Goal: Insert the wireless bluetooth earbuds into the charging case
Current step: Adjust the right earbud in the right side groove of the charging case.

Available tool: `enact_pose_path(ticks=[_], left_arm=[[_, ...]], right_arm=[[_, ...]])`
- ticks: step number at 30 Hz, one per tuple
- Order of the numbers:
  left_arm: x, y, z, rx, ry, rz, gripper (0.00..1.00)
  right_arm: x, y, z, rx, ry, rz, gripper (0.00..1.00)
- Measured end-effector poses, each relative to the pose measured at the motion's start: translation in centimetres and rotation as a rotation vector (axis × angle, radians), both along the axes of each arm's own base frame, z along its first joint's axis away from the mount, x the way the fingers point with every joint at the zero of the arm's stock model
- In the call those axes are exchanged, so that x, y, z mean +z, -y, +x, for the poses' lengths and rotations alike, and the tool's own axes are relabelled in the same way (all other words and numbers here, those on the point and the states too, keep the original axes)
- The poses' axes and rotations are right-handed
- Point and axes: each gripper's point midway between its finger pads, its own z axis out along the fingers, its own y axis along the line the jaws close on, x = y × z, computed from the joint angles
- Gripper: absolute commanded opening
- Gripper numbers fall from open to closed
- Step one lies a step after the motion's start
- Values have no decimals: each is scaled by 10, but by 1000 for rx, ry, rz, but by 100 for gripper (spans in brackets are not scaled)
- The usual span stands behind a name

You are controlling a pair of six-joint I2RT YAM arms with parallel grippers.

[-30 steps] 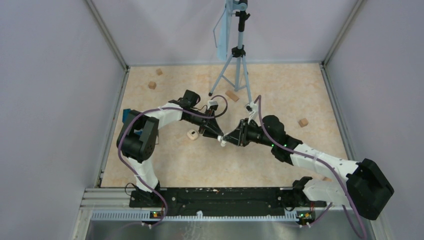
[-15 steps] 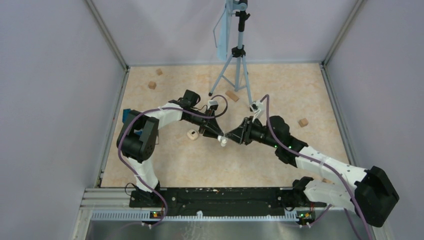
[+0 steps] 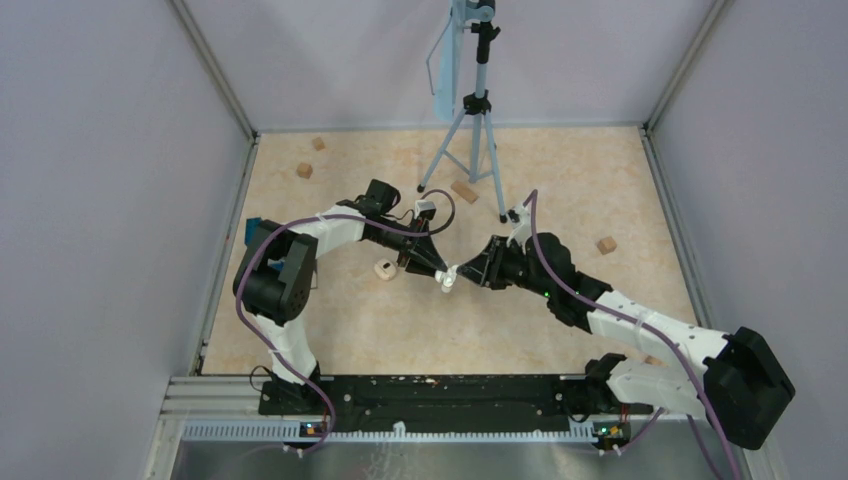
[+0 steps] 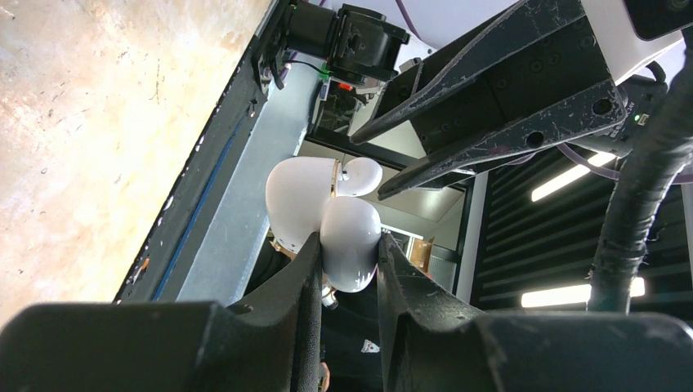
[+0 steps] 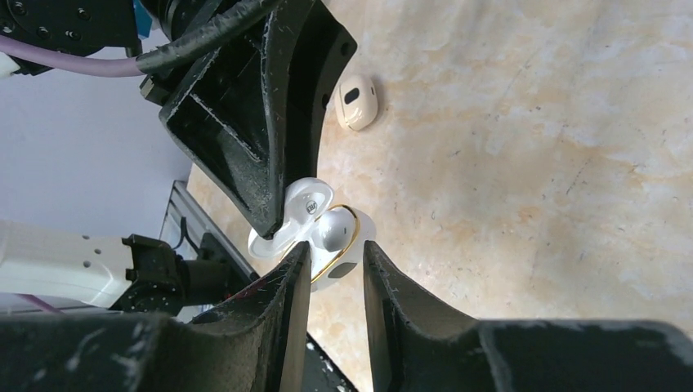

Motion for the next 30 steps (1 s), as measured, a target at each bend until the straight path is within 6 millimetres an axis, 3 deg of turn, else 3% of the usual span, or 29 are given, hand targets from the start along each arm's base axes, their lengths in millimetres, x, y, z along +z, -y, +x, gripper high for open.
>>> enact_pose_path(ticks=[6,30], left_arm=[[0,0,0,0,0,0,0],[-2,-1,1,6,-3,5,0]], right_arm=[[1,-3,-2,18,-3,14,21],[-1,-18,-9,106,-19,42,16]])
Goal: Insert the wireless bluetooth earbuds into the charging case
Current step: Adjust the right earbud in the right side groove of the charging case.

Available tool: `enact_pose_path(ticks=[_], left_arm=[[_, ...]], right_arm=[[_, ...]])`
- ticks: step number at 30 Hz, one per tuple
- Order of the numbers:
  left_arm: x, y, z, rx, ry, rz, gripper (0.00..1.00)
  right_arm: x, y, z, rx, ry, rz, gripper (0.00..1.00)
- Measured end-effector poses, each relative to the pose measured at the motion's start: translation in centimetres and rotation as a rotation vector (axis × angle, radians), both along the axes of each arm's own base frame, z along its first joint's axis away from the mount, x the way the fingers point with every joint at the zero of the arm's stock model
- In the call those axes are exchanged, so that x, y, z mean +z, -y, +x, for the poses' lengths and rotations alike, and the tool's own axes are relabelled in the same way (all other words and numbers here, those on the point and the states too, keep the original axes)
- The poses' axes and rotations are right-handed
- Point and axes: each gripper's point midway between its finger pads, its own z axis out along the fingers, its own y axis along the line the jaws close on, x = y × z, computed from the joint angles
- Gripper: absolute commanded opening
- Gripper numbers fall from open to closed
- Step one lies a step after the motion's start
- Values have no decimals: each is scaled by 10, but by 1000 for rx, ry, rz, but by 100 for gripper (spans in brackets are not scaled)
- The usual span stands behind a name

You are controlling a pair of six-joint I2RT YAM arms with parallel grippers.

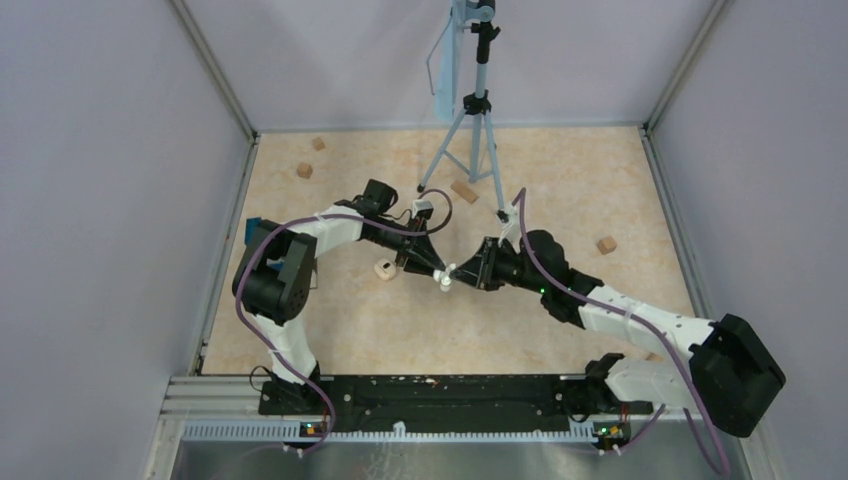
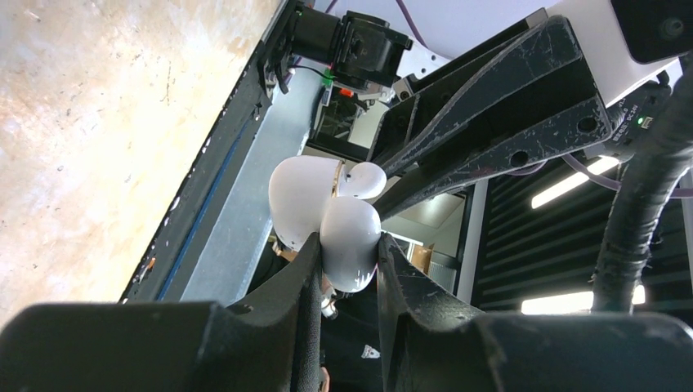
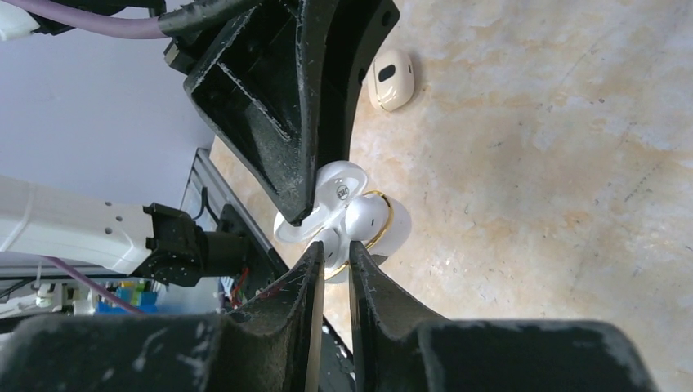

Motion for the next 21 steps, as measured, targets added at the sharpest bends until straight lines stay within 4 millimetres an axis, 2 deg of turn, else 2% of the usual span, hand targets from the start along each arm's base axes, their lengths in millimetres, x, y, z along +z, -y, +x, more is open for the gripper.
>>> enact_pose_path(ticks=[11,18,21], left_arm=[[0,-1,1,5,3,1,0],[0,-1,1,5,4,1,0],[0,-1,2,5,4,1,0]], right_arm=[[7,-9,-5,62,2,28,16],[43,4,-6,20,102,109,17],[45,10,-2,-22,106,116,17]])
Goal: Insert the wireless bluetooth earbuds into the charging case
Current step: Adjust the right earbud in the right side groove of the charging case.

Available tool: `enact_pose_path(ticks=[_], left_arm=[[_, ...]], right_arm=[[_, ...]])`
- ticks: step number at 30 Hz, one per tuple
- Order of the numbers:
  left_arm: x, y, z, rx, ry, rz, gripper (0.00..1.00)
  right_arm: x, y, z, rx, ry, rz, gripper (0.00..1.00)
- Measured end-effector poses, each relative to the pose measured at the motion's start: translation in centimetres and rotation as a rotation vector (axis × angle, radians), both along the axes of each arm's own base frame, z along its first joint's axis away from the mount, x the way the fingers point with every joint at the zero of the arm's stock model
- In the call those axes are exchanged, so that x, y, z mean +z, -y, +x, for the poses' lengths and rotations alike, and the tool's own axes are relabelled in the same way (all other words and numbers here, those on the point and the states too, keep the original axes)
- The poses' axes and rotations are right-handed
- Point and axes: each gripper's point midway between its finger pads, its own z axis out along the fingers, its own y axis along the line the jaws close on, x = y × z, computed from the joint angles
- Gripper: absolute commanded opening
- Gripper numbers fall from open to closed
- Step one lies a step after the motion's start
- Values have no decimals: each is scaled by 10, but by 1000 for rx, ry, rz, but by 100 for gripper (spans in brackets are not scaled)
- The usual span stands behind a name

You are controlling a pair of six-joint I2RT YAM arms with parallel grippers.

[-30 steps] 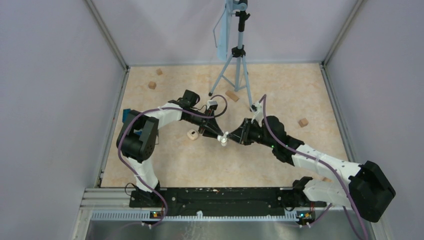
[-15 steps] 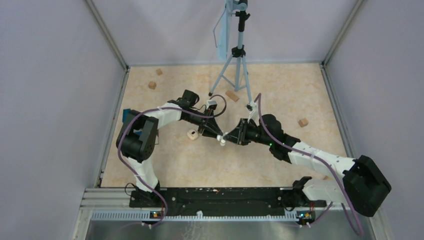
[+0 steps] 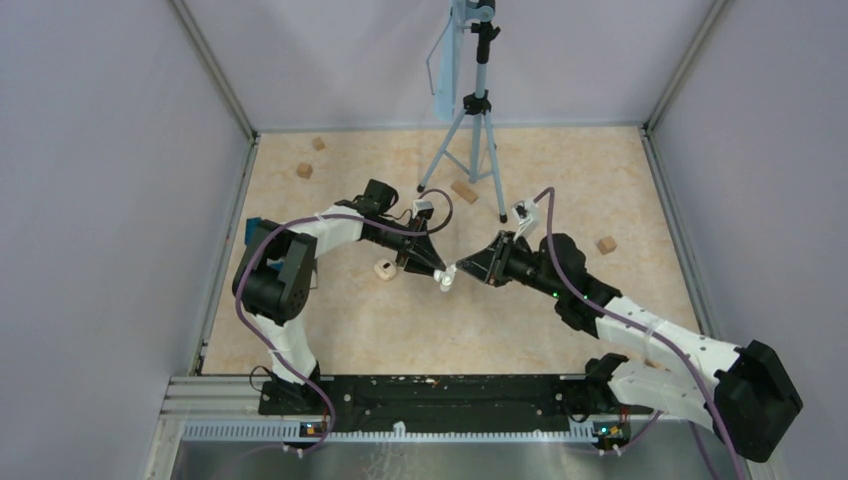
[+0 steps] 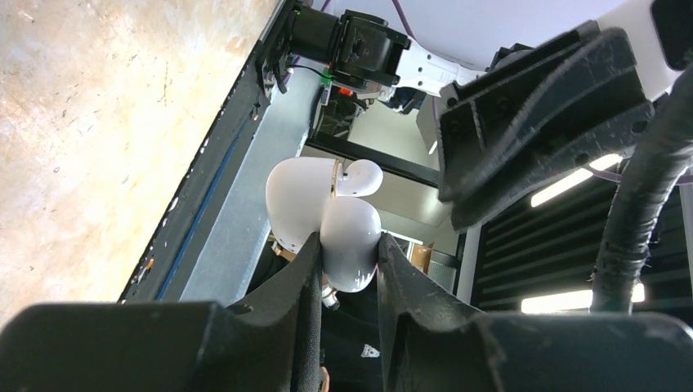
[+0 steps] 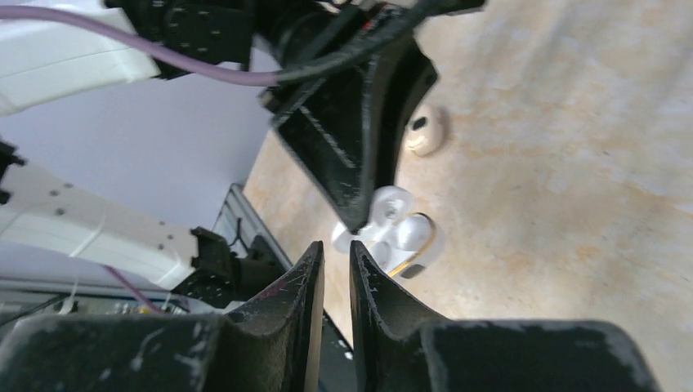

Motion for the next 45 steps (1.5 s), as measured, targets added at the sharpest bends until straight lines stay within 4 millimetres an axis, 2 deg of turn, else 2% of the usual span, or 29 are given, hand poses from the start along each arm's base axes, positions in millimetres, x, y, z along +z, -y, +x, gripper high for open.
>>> enact_pose_path(ticks=[8,13,22,36,45], left_arm=[[0,0,0,0,0,0,0],[0,0,0,0,0,0,0],[0,0,0,0,1,0,0],[0,0,0,2,0,1,0],[-1,0,0,2,1,0,0]], right_arm=[[-38,9,11,-78,-114,-93,18],[-48,7,11,-72,-137,-113,19],[-47,4,13,-66,-135,-102,18],[-44,-3,16,-47,-140,-85,8],[-46,-6,13,-27,-154,-81,7]])
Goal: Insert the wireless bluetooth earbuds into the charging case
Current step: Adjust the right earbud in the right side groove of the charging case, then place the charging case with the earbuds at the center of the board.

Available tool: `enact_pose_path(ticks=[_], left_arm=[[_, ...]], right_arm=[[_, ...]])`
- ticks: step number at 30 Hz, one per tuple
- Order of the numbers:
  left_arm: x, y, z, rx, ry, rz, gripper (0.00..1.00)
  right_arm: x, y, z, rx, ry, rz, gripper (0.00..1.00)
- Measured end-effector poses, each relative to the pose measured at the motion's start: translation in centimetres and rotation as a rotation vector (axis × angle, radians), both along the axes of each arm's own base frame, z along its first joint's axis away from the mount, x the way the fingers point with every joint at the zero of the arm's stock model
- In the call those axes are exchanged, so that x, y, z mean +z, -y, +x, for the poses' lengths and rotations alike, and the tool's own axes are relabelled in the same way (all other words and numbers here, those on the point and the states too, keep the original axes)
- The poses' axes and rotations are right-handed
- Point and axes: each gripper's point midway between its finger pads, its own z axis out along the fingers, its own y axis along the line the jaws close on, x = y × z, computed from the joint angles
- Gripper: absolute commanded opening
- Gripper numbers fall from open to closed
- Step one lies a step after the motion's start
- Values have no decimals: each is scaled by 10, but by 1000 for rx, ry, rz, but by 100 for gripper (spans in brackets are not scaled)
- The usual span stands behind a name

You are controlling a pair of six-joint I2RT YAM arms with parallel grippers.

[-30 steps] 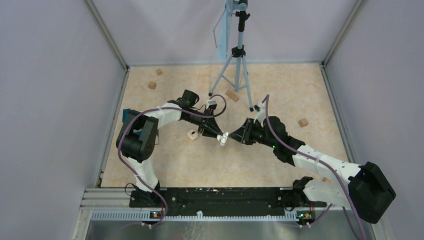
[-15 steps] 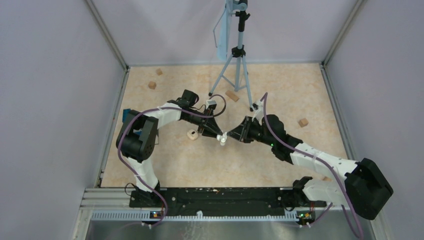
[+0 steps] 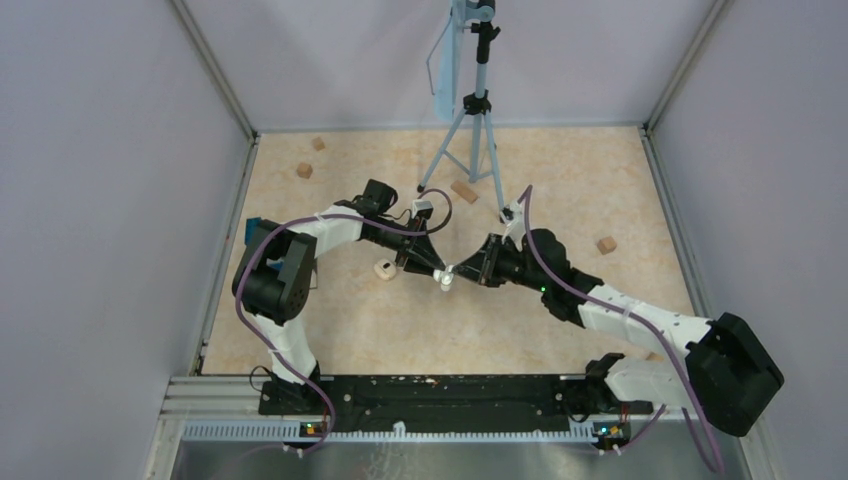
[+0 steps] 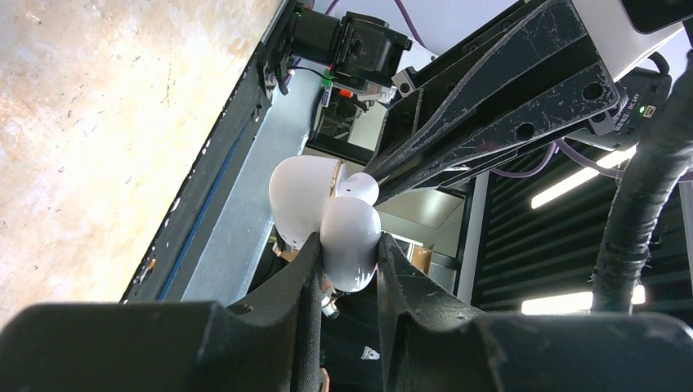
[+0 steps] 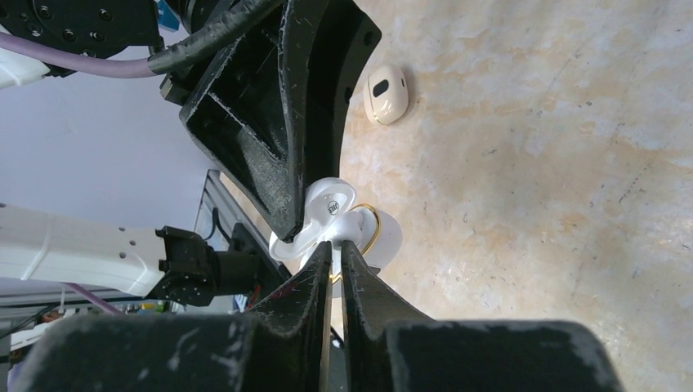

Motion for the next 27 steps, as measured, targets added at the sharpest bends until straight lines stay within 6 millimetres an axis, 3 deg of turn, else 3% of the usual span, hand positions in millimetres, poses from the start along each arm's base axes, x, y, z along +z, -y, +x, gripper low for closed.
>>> enact_pose_path(ticks=[9,14,17,21,24,27], left_arm=[[0,0,0,0,0,0,0],[0,0,0,0,1,-1,0],[0,0,0,0,3,-2,0],[-1,0,0,-2,19,-4,0],[-6,1,4,-1,75,-6,0],[-15,7,10,-9,122,-27,0]], right_arm=[[-1,-4,-3,24,-10,6,7],[10,-2,-2,30,12,-21,29],[26,5,1,10,62,-42,34],[47,23,8,-60,145,-64,36],[41,48,22,-154,137,-129,38],[30,88,41,-289,99,-200,40]])
